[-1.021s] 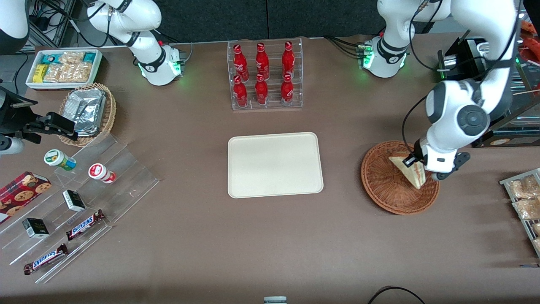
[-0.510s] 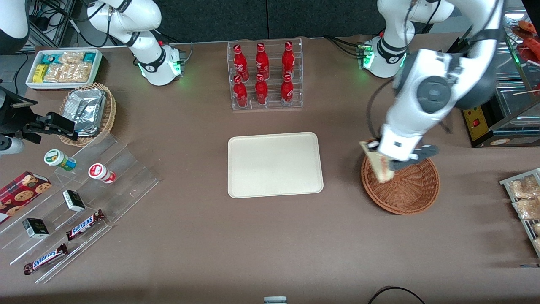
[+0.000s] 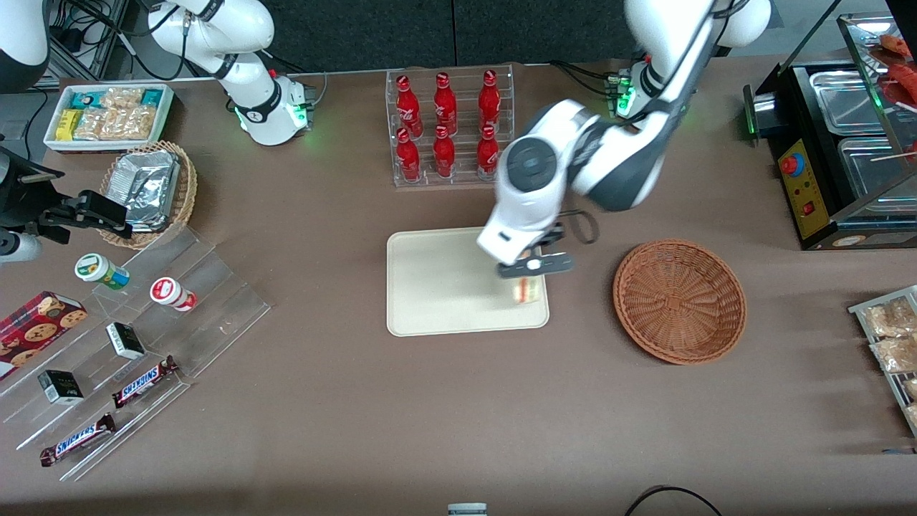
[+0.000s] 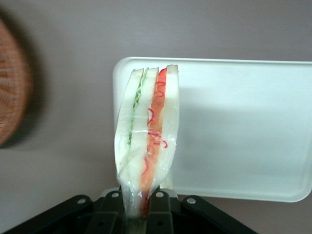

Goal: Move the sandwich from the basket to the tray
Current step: 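Lift the sandwich and carry it with the left gripper over the tray, then lower the sandwich upright onto the tray center with the left gripper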

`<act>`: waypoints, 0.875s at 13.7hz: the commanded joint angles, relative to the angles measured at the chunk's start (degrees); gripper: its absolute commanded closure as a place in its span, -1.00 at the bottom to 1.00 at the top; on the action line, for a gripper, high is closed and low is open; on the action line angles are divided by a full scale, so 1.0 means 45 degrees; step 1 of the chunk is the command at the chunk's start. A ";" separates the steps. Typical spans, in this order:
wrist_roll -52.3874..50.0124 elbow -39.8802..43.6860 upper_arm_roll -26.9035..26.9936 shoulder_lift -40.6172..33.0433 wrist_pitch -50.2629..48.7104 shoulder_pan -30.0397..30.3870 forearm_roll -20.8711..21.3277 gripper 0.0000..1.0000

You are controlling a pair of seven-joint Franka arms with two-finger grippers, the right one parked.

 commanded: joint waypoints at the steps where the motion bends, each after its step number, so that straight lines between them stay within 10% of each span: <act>1: -0.0572 0.1854 0.0198 0.1849 0.0338 -0.0690 0.0105 1.00; 12: -0.1666 0.1798 0.0217 0.3571 0.1865 -0.1708 0.0769 1.00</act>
